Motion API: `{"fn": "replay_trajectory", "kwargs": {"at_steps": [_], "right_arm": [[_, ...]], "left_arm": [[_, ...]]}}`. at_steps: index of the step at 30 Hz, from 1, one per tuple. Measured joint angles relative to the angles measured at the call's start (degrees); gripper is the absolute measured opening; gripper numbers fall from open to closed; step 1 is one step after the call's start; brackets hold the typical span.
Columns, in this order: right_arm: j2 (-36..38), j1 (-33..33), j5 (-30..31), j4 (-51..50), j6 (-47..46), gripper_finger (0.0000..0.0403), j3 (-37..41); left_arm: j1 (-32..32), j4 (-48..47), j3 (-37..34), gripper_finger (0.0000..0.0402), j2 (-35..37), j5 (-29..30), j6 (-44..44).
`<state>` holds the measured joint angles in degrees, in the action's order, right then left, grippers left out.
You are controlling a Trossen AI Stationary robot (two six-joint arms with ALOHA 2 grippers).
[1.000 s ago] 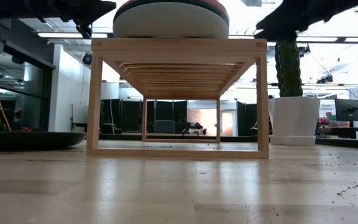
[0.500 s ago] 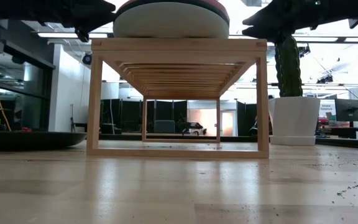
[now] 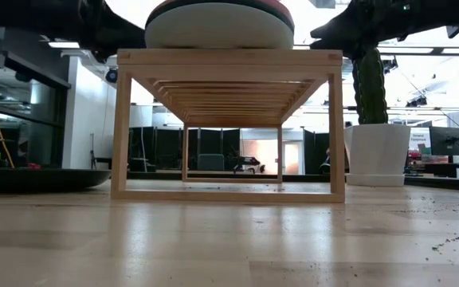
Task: Place and stack plates onto a shelf
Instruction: Stack the black plate on top of the pink plate on the shelf
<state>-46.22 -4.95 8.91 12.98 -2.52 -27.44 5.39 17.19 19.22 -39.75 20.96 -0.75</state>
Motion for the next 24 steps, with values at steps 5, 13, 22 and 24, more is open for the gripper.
{"fn": "replay_trajectory", "kwargs": {"at_steps": [5, 13, 22, 24], "right_arm": [[0.0, 0.0, -0.05, -0.27, -1.4, 0.0185, 0.0], [0.0, 0.0, -0.13, -0.24, -4.08, 0.0185, 0.0], [0.0, 0.0, -0.11, -0.09, -3.5, 0.0185, 0.0], [0.0, 0.0, -0.11, -0.23, -3.48, 0.0185, 0.0]], "left_arm": [[0.0, -3.45, 0.0, 0.0122, 0.02, 3.29, 0.19], [-7.85, -29.28, 2.33, 0.0122, -2.63, 11.09, 25.78], [-18.87, -39.09, 2.27, 0.0122, -12.36, -3.17, 36.68], [-19.82, -38.75, 2.29, 0.0122, -14.44, -5.4, 36.74]]}}
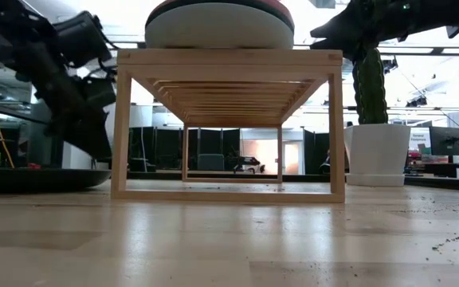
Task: Place and stack plates onto a shelf
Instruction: Stack the black plate on top of the pink plate on the shelf
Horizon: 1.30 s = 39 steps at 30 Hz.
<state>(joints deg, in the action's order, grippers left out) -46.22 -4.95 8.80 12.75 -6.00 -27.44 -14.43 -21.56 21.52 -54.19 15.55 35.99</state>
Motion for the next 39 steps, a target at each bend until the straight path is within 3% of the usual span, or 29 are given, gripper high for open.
{"fn": "replay_trajectory", "kwargs": {"at_steps": [10, 17, 21, 27, 33, 39], "right_arm": [[0.0, 0.0, 0.0, -0.59, 0.0, 0.0185, 0.0], [0.0, 0.0, 0.02, -0.89, -0.5, 0.0185, 0.0], [0.0, -0.01, 0.02, -0.89, -0.5, 0.0185, 0.0], [0.0, 0.0, 0.04, -0.89, -0.02, 0.0185, 0.0], [0.0, -0.02, 0.03, -0.9, 0.03, 0.0185, 0.0], [0.0, -0.02, 0.06, -0.89, 1.95, 0.0185, 0.0]], "left_arm": [[-2.72, -0.76, 1.32, 0.0122, -5.12, -2.73, -3.53], [-2.76, -0.76, 4.05, 0.0122, -5.08, 1.05, -15.95], [-2.76, -1.35, 4.58, 0.0122, -5.08, 0.98, -27.22], [-2.74, -9.01, 7.83, 0.0122, -5.08, -1.75, -35.98], [-2.81, -10.03, 9.34, 0.0122, -5.08, -7.95, -39.4], [-2.81, -10.2, 9.71, 0.0122, -5.08, -8.61, -45.54]]}}
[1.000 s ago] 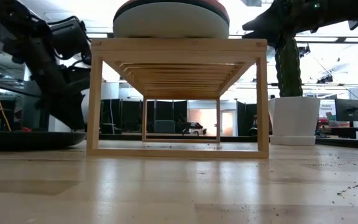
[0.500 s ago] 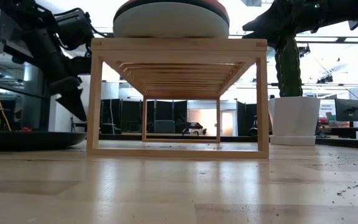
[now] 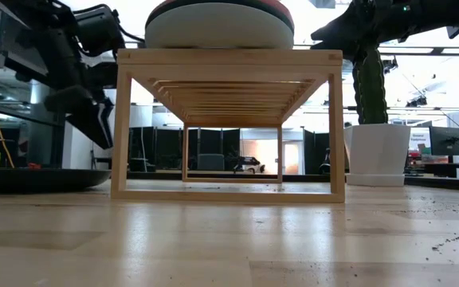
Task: Place and stack plates onto a shelf
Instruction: Stack the black plate on top of the pink plate on the shelf
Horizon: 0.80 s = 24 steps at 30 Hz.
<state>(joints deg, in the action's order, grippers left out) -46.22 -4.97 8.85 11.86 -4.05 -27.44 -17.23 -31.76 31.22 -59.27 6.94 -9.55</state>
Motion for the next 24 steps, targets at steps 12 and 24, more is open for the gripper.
{"fn": "replay_trajectory", "kwargs": {"at_steps": [12, 24], "right_arm": [[0.0, 0.0, 0.01, 0.0, 0.46, 0.0185, 0.0], [0.0, 0.0, 0.01, 0.02, 0.46, 0.0185, 0.0]], "left_arm": [[0.0, -0.01, 0.0, 0.0122, 0.0, -0.46, -1.0], [0.02, 0.05, 0.02, 0.0122, -4.04, -2.17, -1.52]]}}
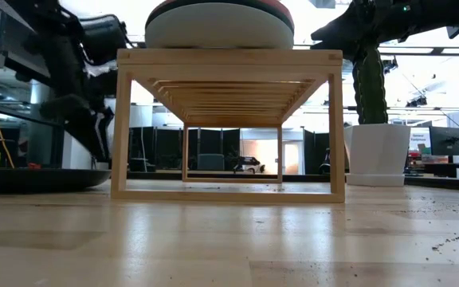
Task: Place and stack plates onto a shelf
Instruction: Stack the black plate on top of the pink plate on the shelf
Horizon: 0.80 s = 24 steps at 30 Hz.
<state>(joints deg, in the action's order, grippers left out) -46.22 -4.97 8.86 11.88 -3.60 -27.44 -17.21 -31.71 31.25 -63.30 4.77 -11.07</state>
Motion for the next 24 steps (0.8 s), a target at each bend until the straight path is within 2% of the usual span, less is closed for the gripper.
{"fn": "replay_trajectory", "kwargs": {"at_steps": [8, 14, 20, 24], "right_arm": [[-0.02, -0.02, 0.0, 0.04, 0.0, 0.0185, 0.0], [-0.02, -0.02, 0.0, 0.02, -0.02, 0.0185, 0.0], [-0.02, -0.02, -0.02, 0.01, -0.44, 0.0185, 0.0], [-0.02, -0.02, -0.02, -0.02, -0.43, 0.0185, 0.0]], "left_arm": [[0.46, -5.6, 6.28, 0.0122, -11.91, -0.51, -3.36], [0.44, -9.5, 11.28, 0.0122, -14.76, 2.24, -9.31], [-0.08, -15.07, 12.69, 0.0122, -17.03, 3.75, -15.46], [-0.09, -14.82, 12.72, 0.0122, -19.18, 5.25, -18.74]]}}
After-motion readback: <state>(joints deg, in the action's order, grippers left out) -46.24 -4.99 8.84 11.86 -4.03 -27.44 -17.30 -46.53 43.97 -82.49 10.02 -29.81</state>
